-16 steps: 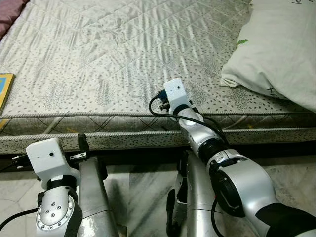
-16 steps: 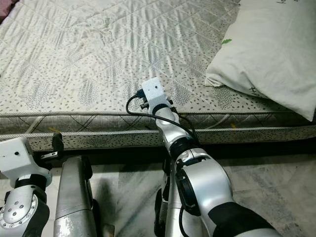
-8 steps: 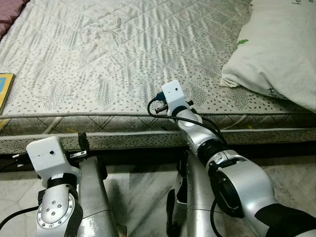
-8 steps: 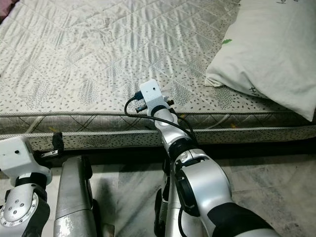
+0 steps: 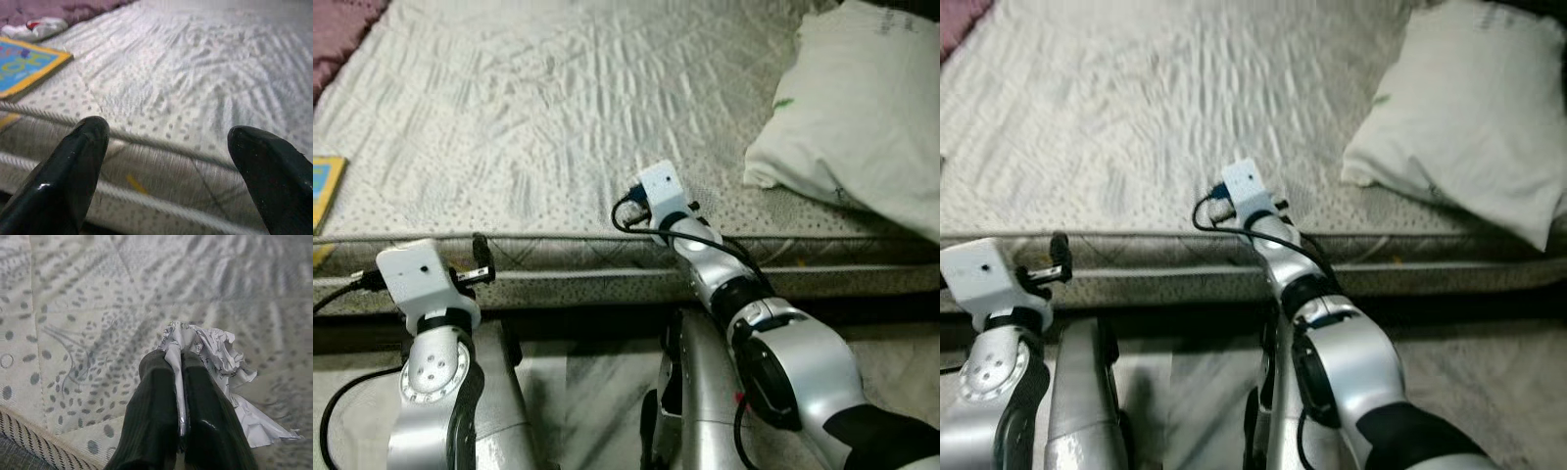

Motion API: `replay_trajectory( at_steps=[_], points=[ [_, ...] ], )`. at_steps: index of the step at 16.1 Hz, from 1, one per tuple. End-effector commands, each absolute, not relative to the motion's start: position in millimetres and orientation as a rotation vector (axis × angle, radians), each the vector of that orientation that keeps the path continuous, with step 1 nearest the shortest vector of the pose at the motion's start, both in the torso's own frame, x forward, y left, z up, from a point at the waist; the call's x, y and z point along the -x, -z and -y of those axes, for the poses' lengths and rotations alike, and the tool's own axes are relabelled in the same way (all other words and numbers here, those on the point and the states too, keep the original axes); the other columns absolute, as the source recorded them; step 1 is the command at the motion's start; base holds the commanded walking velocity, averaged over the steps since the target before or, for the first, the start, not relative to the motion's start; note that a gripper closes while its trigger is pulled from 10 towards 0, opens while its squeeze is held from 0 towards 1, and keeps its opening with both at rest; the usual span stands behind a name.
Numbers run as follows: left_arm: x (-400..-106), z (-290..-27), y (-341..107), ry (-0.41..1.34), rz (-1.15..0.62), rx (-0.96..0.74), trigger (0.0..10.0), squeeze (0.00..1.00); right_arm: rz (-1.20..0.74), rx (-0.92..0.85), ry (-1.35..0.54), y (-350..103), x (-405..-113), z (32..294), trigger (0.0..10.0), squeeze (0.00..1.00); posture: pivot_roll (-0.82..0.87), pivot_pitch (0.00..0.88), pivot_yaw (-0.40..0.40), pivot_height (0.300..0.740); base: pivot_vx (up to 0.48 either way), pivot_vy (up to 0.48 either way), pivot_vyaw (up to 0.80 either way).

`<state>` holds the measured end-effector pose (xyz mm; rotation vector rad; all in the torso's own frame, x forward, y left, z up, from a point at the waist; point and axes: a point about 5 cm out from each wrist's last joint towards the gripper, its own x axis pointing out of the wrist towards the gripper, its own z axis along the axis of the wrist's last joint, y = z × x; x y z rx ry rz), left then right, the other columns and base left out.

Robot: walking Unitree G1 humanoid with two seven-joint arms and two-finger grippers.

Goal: Clean up the room

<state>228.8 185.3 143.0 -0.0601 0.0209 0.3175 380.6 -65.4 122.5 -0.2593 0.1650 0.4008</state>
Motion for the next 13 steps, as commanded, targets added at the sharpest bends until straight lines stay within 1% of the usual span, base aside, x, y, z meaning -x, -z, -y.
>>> replay_trajectory(
  at_steps=[1, 4, 5, 6, 7, 8, 9, 11, 12, 13],
  points=[
    [-232, -186, -140, -0.316, -0.019, 0.058, 10.0, 0.0, -0.179, 0.241, -0.393, -119, -380, 71, 0.0, 0.0, 0.12, 0.0, -0.085, 0.469, 0.0, 0.0, 0.0],
    [-246, -182, -140, -0.294, 0.011, 0.077, 10.0, 0.0, -0.184, 0.076, -0.404, -119, -380, 81, 0.0, 0.0, 0.08, 0.0, -0.076, 0.469, 0.0, 0.0, 0.0],
    [-250, -182, -141, -0.284, 0.033, 0.092, 10.0, 0.0, -0.181, -0.003, -0.422, -118, -378, 87, 10.0, 0.0, 0.05, 0.0, -0.06, 0.469, 0.0, 0.0, 0.0],
    [-251, -182, -140, -0.282, 0.039, 0.1, 10.0, 0.0, -0.171, -0.015, -0.437, -119, -377, 89, 10.0, 0.0, 0.05, 0.0, -0.06, 0.469, 0.0, 0.0, 0.0],
    [-254, -185, -137, -0.281, 0.032, 0.082, 10.0, 0.0, -0.178, -0.035, -0.41, -119, -378, 94, 10.0, 0.0, 0.01, 0.0, -0.025, 0.469, 0.0, 0.0, 0.0],
    [-258, -188, -133, -0.283, 0.033, 0.073, 10.0, 0.0, -0.11, 0.016, -0.421, -124, -376, 101, 10.0, 0.0, 0.01, 0.0, -0.021, 0.469, 0.0, 0.0, 0.0],
    [-259, -191, -133, -0.288, 0.043, 0.058, 10.0, 0.0, -0.021, 0.044, -0.489, -131, -369, 104, 10.0, 0.0, 0.01, 0.0, -0.02, 0.469, 0.0, 0.0, 0.0],
    [-259, -195, -135, -0.316, 0.073, -0.014, 10.0, 0.0, 0.092, 0.004, -0.443, -141, -360, 114, 10.0, 0.0, 0.01, 0.0, -0.034, 0.469, 0.0, 0.0, 0.0],
    [-258, -196, -135, -0.33, 0.075, -0.012, 10.0, 0.0, 0.123, 0.001, -0.436, -143, -357, 116, 10.0, 0.0, 0.01, 0.0, -0.041, 0.469, 0.0, 0.0, 0.0],
    [-254, -195, -132, -0.324, 0.081, 0.017, 10.0, 0.0, 0.18, 0.002, -0.344, -142, -348, 128, 10.0, 0.0, 0.02, 0.0, -0.055, 0.469, 0.0, 0.0, 0.0]
  ],
)
